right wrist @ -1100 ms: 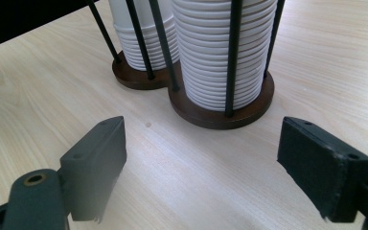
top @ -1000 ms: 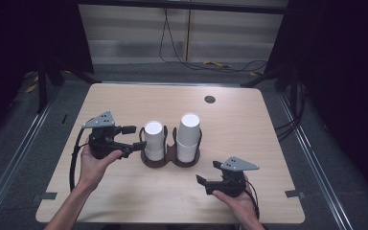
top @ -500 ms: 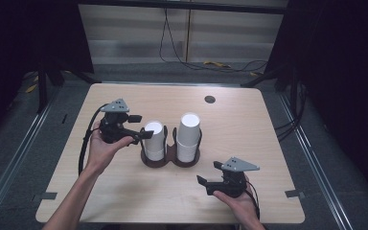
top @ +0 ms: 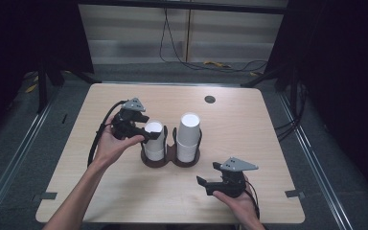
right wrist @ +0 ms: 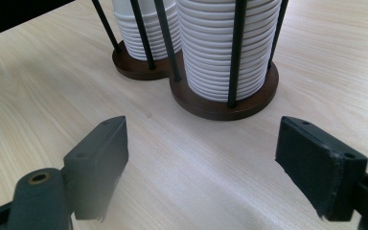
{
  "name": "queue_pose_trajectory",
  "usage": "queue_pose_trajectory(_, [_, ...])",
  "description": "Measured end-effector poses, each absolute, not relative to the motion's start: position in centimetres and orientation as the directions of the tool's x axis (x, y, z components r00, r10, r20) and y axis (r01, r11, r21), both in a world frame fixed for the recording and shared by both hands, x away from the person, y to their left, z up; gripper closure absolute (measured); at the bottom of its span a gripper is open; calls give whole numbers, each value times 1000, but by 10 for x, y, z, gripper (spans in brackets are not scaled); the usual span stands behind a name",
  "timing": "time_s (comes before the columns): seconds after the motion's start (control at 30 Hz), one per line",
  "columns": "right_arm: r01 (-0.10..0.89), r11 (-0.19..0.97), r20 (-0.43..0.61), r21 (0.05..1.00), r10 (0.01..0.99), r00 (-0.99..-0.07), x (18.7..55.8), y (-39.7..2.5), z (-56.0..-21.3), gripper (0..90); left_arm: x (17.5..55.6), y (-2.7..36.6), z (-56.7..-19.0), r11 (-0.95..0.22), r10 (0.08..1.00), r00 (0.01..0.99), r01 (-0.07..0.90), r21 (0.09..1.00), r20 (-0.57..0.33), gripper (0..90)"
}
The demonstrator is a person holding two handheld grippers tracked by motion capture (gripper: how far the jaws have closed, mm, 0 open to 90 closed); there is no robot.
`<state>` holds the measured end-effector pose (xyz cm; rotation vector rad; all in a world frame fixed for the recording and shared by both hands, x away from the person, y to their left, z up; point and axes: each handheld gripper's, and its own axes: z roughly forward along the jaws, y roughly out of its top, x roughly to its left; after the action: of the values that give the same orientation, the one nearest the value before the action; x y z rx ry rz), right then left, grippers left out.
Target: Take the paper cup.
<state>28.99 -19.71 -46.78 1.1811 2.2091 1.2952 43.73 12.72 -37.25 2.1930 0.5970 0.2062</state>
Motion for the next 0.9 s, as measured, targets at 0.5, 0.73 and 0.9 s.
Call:
queue_pose_trajectory(0.5, [499, 256, 127, 828, 781, -612, 290, -197, -468, 181, 442, 114, -377, -626, 471, 882, 349, 697, -19, 246])
queue_pose_trajectory(0.73, [500, 257, 128, 827, 780, -613, 290, -197, -469, 180, 443, 109, -380, -657, 460, 888, 345, 671, -6, 276])
queue_pose_trajectory(0.9, [501, 259, 129, 826, 778, -614, 290, -197, -468, 180, 444, 108, -381, -666, 457, 890, 340, 664, 2, 293])
